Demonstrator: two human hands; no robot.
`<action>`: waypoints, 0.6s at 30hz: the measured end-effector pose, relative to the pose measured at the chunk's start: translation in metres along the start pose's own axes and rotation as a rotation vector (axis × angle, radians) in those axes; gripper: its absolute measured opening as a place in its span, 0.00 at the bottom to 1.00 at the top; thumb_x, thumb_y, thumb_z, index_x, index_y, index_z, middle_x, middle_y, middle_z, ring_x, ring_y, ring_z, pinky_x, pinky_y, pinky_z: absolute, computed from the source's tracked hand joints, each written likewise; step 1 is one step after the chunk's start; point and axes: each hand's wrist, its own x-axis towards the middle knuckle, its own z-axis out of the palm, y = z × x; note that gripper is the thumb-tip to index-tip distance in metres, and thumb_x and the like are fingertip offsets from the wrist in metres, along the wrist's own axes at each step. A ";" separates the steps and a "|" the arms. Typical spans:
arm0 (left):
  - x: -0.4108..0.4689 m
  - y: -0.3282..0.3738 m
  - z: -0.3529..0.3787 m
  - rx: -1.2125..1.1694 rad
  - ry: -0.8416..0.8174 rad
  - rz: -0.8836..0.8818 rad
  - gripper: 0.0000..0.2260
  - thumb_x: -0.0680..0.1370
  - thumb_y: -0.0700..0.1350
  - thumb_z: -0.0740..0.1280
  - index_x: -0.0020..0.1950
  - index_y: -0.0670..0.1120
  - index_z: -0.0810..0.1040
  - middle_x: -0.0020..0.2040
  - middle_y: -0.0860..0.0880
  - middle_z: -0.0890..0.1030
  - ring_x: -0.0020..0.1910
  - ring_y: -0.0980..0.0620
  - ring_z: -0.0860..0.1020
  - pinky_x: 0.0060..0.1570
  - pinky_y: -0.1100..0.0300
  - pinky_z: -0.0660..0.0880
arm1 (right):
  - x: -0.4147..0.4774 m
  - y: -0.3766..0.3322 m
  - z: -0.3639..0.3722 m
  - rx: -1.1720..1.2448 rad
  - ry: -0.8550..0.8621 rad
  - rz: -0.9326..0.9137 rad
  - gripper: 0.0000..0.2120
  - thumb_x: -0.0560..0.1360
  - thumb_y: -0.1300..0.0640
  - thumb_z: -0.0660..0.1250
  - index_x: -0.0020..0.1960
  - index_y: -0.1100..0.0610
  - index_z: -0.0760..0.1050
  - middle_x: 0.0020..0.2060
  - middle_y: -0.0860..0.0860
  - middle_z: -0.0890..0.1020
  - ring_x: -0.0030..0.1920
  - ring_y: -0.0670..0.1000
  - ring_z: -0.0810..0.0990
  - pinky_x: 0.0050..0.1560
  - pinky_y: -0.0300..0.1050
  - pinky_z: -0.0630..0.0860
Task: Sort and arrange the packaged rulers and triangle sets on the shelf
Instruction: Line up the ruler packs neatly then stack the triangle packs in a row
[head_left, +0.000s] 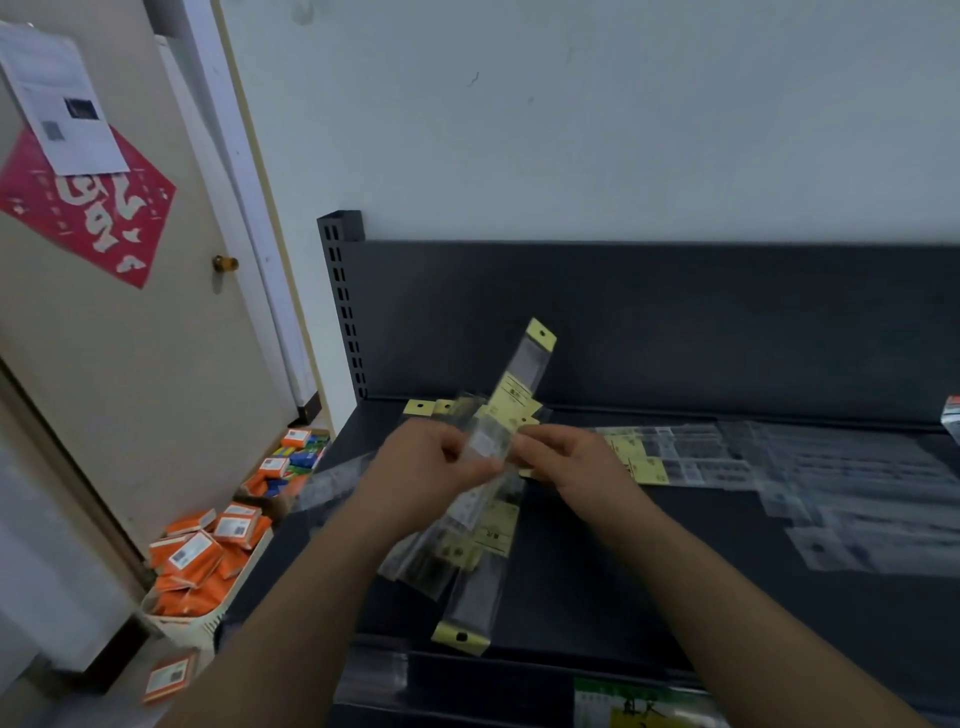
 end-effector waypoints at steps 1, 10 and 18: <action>0.002 0.001 0.005 0.002 -0.024 0.010 0.20 0.71 0.57 0.72 0.41 0.38 0.80 0.31 0.43 0.75 0.29 0.53 0.71 0.30 0.58 0.68 | 0.003 -0.001 0.002 0.140 -0.016 0.054 0.10 0.76 0.54 0.68 0.53 0.59 0.80 0.47 0.52 0.85 0.49 0.49 0.83 0.55 0.47 0.79; 0.029 -0.022 0.007 0.464 0.050 -0.026 0.08 0.73 0.48 0.68 0.38 0.47 0.71 0.39 0.49 0.74 0.38 0.50 0.73 0.33 0.60 0.66 | 0.013 0.007 -0.015 0.401 0.113 0.224 0.09 0.79 0.62 0.63 0.55 0.65 0.75 0.47 0.58 0.85 0.42 0.54 0.85 0.37 0.44 0.81; 0.034 -0.022 -0.004 0.341 0.012 -0.118 0.12 0.76 0.46 0.68 0.35 0.48 0.69 0.34 0.52 0.72 0.34 0.52 0.72 0.28 0.63 0.64 | 0.016 0.017 -0.009 0.273 0.096 0.207 0.07 0.79 0.63 0.62 0.54 0.64 0.77 0.49 0.60 0.84 0.48 0.59 0.84 0.41 0.46 0.82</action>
